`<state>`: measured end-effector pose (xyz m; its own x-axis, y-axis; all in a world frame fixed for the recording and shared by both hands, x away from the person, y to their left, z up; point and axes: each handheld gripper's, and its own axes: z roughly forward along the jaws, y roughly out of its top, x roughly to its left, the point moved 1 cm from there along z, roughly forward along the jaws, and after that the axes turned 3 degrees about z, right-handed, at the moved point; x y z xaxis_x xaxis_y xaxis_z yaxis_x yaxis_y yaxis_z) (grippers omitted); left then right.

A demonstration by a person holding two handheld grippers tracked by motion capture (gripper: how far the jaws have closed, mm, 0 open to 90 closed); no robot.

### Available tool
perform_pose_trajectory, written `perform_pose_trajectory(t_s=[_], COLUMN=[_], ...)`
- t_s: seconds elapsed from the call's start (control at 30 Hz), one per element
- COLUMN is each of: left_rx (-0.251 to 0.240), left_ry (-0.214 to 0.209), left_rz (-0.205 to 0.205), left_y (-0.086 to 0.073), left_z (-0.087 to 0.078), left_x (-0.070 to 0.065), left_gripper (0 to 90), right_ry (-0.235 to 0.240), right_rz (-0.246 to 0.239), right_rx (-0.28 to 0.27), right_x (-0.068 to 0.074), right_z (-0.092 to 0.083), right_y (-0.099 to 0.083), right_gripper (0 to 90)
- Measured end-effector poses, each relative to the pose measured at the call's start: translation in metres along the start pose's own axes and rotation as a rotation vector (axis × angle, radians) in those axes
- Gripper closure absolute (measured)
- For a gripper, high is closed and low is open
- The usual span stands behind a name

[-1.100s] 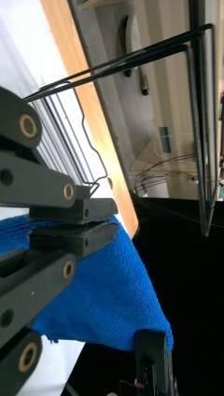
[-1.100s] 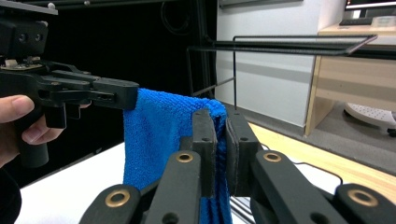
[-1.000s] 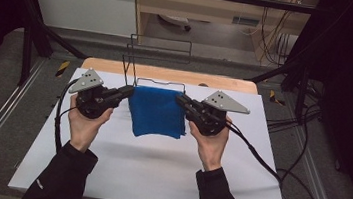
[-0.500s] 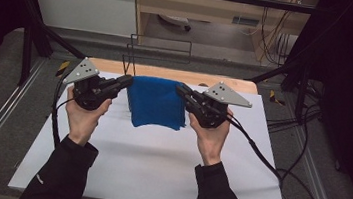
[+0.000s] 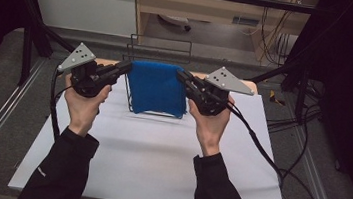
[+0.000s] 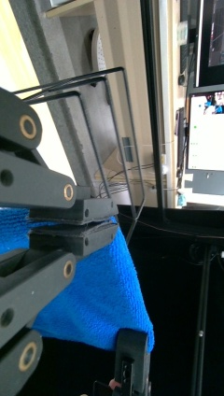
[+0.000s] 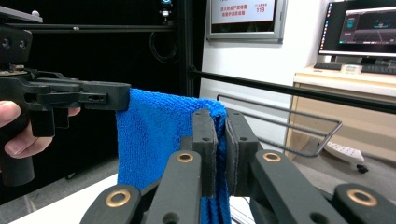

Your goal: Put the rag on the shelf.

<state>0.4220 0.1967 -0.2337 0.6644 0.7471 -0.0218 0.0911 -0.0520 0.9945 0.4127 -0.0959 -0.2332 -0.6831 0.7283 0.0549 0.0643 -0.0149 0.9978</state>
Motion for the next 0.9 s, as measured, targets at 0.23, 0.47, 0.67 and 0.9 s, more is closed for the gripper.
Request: perform_pose_trajectory(t_s=[0.23, 0.47, 0.67, 0.9], left_rx=[-0.023, -0.047, -0.067, -0.099], left_ry=[0.009, 0.021, 0.026, 0.030], left_rz=[0.001, -0.008, -0.002, -0.005], left_y=[0.011, 0.022, 0.033, 0.045], left_z=[0.002, 0.007, 0.010, 0.014], left_x=[0.005, 0.011, 0.014, 0.017], left_gripper=[87.0, 87.0, 87.0, 87.0], right_ry=[-0.014, -0.026, -0.035, -0.048], right_rz=[-0.007, -0.013, -0.023, -0.038], right_rx=[-0.020, -0.031, -0.044, -0.065], right_x=[0.000, -0.002, -0.005, -0.009], right_z=[0.006, 0.014, 0.018, 0.023], right_y=[0.010, 0.018, 0.029, 0.045], right_gripper=[84.7, 84.7, 84.7, 84.7])
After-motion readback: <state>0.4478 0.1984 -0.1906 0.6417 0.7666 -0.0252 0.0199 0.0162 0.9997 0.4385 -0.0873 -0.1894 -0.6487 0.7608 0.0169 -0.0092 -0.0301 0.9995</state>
